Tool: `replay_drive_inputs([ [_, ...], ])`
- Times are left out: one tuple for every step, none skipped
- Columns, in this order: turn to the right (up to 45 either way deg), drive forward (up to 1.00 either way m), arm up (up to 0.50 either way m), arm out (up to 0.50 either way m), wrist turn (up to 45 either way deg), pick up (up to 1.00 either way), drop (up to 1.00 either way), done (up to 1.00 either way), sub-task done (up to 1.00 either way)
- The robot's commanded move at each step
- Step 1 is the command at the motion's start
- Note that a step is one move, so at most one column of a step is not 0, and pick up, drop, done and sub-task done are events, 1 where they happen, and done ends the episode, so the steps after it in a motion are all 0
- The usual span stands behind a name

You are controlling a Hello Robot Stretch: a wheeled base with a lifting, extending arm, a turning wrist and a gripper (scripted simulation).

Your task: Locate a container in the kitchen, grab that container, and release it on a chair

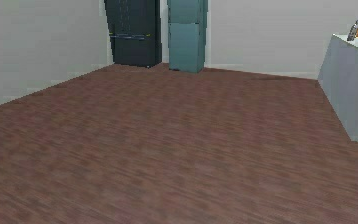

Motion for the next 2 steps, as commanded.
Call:
replay_drive_inputs([
  [0.0, 0.0, 0.0, 0.0, 45.0, 0.0, 0.0, 0.0, 0.0],
  [0.0, 0.0, 0.0, 0.0, 45.0, 0.0, 0.0, 0.0, 0.0],
])
